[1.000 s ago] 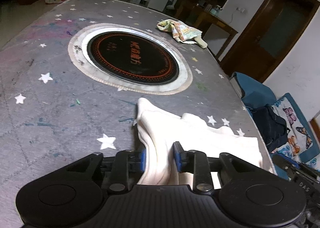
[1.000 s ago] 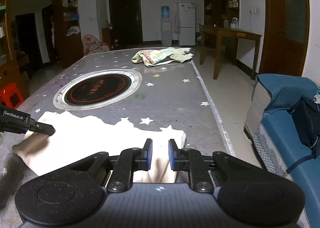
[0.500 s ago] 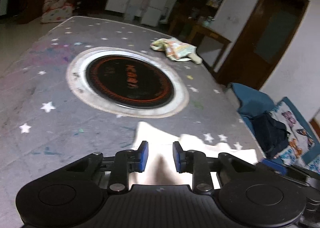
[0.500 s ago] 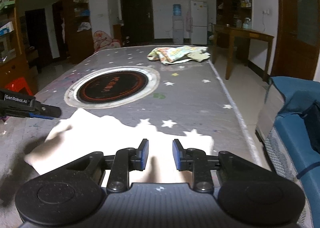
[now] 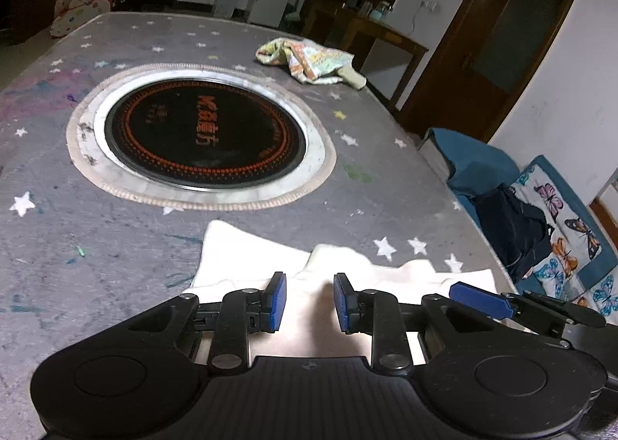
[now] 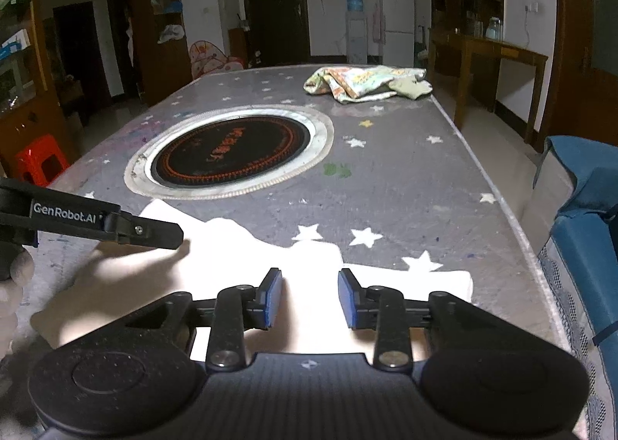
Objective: Fold clothes
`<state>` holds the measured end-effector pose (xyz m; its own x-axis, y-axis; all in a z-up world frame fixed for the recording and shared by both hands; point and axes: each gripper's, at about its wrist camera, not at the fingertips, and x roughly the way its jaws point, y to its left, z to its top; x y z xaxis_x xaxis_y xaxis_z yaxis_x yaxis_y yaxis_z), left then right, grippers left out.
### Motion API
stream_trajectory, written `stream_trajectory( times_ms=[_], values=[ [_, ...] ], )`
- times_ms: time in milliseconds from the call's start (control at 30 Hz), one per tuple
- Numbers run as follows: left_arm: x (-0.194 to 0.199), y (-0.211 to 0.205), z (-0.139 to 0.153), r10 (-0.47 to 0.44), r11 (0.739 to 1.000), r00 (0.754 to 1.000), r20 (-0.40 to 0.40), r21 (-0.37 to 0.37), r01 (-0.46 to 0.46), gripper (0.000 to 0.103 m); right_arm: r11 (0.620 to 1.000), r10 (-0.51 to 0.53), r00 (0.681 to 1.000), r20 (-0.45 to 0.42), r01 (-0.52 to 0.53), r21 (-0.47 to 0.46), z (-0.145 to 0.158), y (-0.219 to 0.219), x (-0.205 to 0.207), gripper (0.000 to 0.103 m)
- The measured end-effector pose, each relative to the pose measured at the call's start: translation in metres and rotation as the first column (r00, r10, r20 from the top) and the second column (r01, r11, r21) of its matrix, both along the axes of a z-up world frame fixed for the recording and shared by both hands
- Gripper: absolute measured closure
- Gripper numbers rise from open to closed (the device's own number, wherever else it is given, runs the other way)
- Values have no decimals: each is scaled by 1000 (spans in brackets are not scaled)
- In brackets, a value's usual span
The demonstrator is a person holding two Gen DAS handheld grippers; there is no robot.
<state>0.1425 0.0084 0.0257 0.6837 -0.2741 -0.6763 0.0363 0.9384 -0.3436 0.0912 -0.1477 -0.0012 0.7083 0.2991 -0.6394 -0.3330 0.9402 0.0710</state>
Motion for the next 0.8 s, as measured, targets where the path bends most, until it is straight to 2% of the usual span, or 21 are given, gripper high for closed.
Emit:
stream_trajectory(
  times_ms=[233,333,533,800],
  values=[
    [0,-5,-4,-18,1000,1000,12,24,18,67,1000,7,1000,-2,-7,-7,-4,0,0,66],
    [-3,-6,-3,-17,1000,1000,17,27,17,63,1000,14,1000,0,-14,-3,0,1,-4,59],
    [-15,-12,2,-23,996,998,53,90,19,52,1000,23,1000,4,-23,-4,1,1,-19,52],
    [-35,-20,5,-47,987,994,98,157,31,48,1000,21,1000,9,-21,-5,-1,2,-35,40]
  ],
)
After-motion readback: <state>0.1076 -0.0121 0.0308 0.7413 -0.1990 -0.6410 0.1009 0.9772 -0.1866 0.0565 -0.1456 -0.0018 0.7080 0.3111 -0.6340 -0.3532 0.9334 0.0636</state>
